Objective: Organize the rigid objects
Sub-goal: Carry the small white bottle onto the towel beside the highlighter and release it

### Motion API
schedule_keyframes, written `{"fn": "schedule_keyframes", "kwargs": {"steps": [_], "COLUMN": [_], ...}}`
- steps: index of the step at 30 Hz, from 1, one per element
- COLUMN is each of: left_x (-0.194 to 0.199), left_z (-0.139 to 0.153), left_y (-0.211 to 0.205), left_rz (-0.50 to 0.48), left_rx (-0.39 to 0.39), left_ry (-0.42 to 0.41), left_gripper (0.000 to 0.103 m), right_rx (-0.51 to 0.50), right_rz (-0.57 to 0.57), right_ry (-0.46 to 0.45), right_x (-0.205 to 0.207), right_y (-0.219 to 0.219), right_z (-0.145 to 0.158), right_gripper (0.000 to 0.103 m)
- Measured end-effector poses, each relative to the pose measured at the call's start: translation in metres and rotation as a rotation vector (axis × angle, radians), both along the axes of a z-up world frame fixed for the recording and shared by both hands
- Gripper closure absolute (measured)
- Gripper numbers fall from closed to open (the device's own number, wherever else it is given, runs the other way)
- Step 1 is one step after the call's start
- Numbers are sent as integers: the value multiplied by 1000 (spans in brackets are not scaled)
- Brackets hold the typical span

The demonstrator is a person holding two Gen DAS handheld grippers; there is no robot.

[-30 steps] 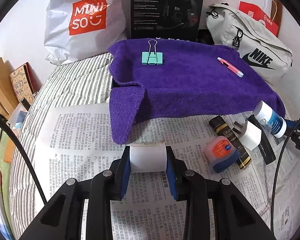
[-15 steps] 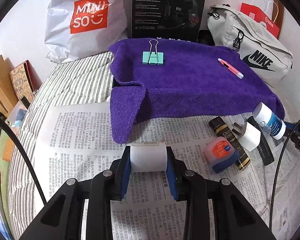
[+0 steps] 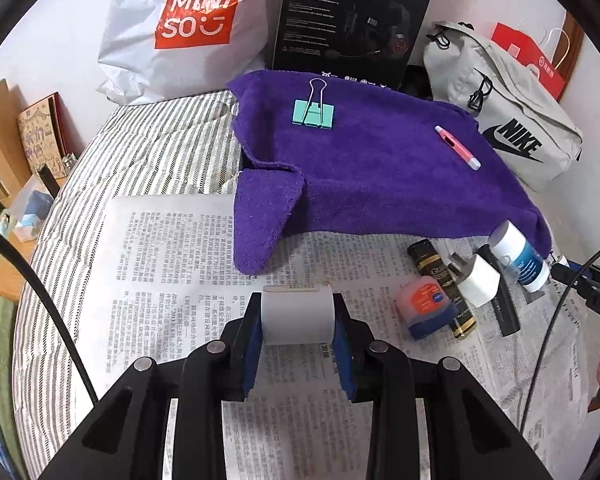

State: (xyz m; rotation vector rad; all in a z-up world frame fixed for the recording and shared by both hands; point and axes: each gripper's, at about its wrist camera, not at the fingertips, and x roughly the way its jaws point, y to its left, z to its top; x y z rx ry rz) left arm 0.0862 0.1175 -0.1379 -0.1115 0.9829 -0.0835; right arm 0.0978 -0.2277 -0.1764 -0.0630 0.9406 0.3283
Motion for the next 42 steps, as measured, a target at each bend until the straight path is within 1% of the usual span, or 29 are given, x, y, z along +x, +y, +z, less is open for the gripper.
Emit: {"fn": "schedule_keyframes", "kwargs": {"steps": [2,7,10,17,20,24,29,35,42], "left_x": [-2,-1,3,24,37,57,82,99,109], "left_z": [6,24,34,57,62,62,56,46,39], "left_y": [0,-3,-2,-5,-4,-3,-2,-4,-6], "left_rz": [3,-6,-11,-25,-28,-31,-42,-56,-72], "left_rx": [-15,-3,-11,-1,-5,2,0,-8,-8], "left_ry": [-6,-25,-35,-70,-79,-75,-61,-46,-33], "left_gripper": [73,73,73,73,73,73,73,73,73], "right_rx": [1,17,26,20,15,-1,-29,-70,-94], "right_rz": [7,20,29,58,68,67,49,63,59], "right_ry": [-9,-39,-47,-79,-82,-60,-5,40,37], "right_x": [1,5,11,35,50,76,108,126,137], "right_y": [0,0,3,16,24,34,45,57,64], "right_z": [7,25,33,54,56,48,26,4,-2], "right_gripper": [77,77,77,77,77,77,77,77,77]}}
